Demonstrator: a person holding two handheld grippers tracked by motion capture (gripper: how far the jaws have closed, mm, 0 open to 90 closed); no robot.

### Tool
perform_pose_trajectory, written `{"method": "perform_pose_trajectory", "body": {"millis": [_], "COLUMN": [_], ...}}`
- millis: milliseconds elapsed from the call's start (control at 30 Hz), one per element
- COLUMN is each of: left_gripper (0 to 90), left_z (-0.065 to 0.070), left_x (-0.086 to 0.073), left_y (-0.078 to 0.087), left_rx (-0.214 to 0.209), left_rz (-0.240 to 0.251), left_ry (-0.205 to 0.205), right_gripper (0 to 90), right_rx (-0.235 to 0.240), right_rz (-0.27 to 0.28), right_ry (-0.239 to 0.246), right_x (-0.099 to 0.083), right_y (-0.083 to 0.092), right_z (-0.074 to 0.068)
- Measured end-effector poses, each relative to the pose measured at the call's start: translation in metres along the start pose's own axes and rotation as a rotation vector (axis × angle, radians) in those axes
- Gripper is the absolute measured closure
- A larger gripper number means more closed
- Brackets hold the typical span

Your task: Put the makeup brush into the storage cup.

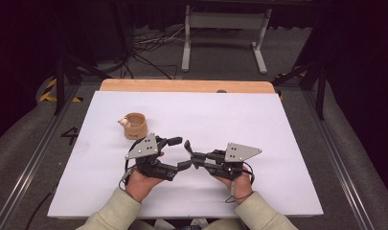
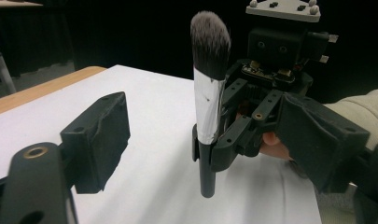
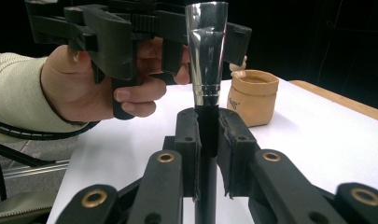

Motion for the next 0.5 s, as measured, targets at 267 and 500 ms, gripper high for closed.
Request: {"method": "perform_pose_trajectory", "body": {"millis": [267,500], "left_gripper": [34.9,57.7], "left_z": [0.0036,0.0052], "left_x": [-0.0032,-0.0053], "left_y": [-0.0036,-0.0041], "left_rx": [-0.01,-0.017], "left_rz": [-0.006,-0.026], "left_ry": [0.014,0.017], "right_gripper": [79.1,79.1], "right_rx": [0.006,0.004], "right_rz": [-0.001,-0.005], "right_ry": [0.008,0.012], "right_x": [-0.0003,-0.0014], "right_y": [-0.0012,-0.0019], "right_z": [-0.002,-0.0021]}}
Point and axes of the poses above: each handheld gripper's, and its own axes: y roughly backward along the jaws, x roughly out of its top, z roughly to its right, the point moved 6 cm from there along -y, roughly forward along the jaws, and after that the axes turned 11 degrees about -y, right-handed, at the moved point
